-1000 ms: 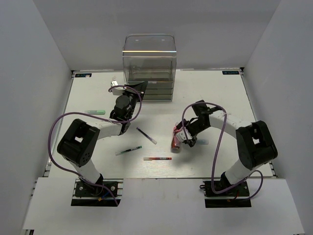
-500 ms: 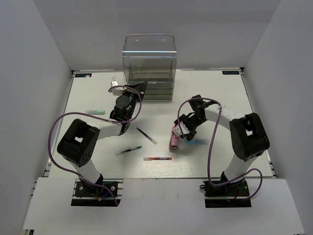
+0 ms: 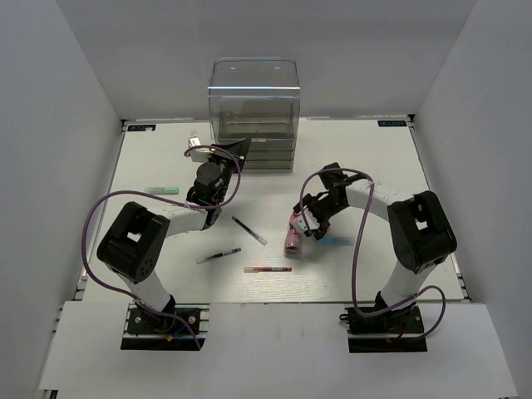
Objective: Sort the stationery into containers
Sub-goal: Open the storage box at the center of the board, then pick up the stationery from the center of the board.
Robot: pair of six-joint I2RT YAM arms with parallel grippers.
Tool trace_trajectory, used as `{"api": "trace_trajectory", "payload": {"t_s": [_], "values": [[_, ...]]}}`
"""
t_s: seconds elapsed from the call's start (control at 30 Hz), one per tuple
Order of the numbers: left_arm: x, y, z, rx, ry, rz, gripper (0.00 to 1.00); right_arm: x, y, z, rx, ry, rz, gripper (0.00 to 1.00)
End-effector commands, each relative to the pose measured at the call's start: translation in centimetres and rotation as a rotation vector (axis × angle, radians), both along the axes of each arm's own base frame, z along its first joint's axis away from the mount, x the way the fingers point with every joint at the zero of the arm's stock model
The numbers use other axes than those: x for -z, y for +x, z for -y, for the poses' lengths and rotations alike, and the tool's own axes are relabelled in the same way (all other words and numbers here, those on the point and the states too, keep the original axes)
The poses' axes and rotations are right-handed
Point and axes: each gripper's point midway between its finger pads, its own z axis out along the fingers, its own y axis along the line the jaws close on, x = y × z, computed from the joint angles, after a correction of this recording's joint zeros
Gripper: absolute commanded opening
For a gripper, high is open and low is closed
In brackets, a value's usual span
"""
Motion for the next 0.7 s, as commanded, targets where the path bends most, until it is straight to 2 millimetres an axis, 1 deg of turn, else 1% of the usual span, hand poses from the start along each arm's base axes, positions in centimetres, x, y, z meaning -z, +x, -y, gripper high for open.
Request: {"api": "trace_trajectory", "payload": {"t_s": [0.0, 0.03, 0.17, 0.2, 0.33, 0.37, 0.4, 0.43, 0.47, 0.5, 0.57, 0.6, 0.63, 0.67], "values": [[-3.1, -0.9, 0.2, 0.021, -0.026, 0.074, 0.00, -1.7, 0.4, -2.6, -0.333, 0.110, 0.296, 0.75], [-3.1, -0.9, 0.2, 0.023, -0.034, 0.072, 0.00, -1.9, 0.6, -2.8, -0.339, 0.116, 0.307, 0.76], [-3.1, -0.9, 0.2, 0.023, -0.034, 0.072, 0.00, -1.7, 0.1, -3.3, -0.358, 0.130, 0.311, 0.76], [-3.1, -0.6, -0.2, 0.013, -0.034, 0.072, 0.00, -1.9, 0.2, -3.4, -0.360, 0.132, 0.317, 0.76], [-3.1, -0.6, -0.2, 0.013, -0.034, 0.072, 0.00, -1.2, -0.3, -3.3, -0.388, 0.117, 0.294, 0.76], [-3.1, -0.6, -0.2, 0.013, -0.034, 0.072, 0.00, -1.1, -0.2, -3.4, -0.397, 0.114, 0.292, 0.74], [-3.1, -0.6, -0.2, 0.013, -0.034, 0.072, 0.00, -0.7, -0.6, -3.1, -0.408, 0.102, 0.271, 0.74], [-2.7, -0.7, -0.3, 0.013, -0.030, 0.064, 0.00, -0.4, -0.8, -3.1, -0.419, 0.095, 0.263, 0.72], [-2.7, -0.7, -0.3, 0.013, -0.030, 0.064, 0.00, -0.2, -0.9, -2.9, -0.420, 0.089, 0.253, 0.70], [-2.7, -0.7, -0.3, 0.013, -0.030, 0.064, 0.00, 0.0, -1.0, -2.7, -0.417, 0.083, 0.245, 0.70], [-2.8, -0.7, -0.3, 0.015, -0.038, 0.062, 0.00, 0.5, -1.1, -2.6, -0.422, 0.070, 0.237, 0.66], [-2.3, -0.8, -0.3, 0.015, -0.034, 0.054, 0.00, 0.7, -1.2, -2.4, -0.418, 0.062, 0.228, 0.64], [-2.3, -0.8, -0.3, 0.015, -0.034, 0.054, 0.00, 0.8, -1.4, -2.3, -0.416, 0.062, 0.220, 0.62], [-2.8, -0.9, -0.4, 0.015, -0.038, 0.062, 0.00, 0.9, -1.3, -2.2, -0.406, 0.055, 0.212, 0.59]]}}
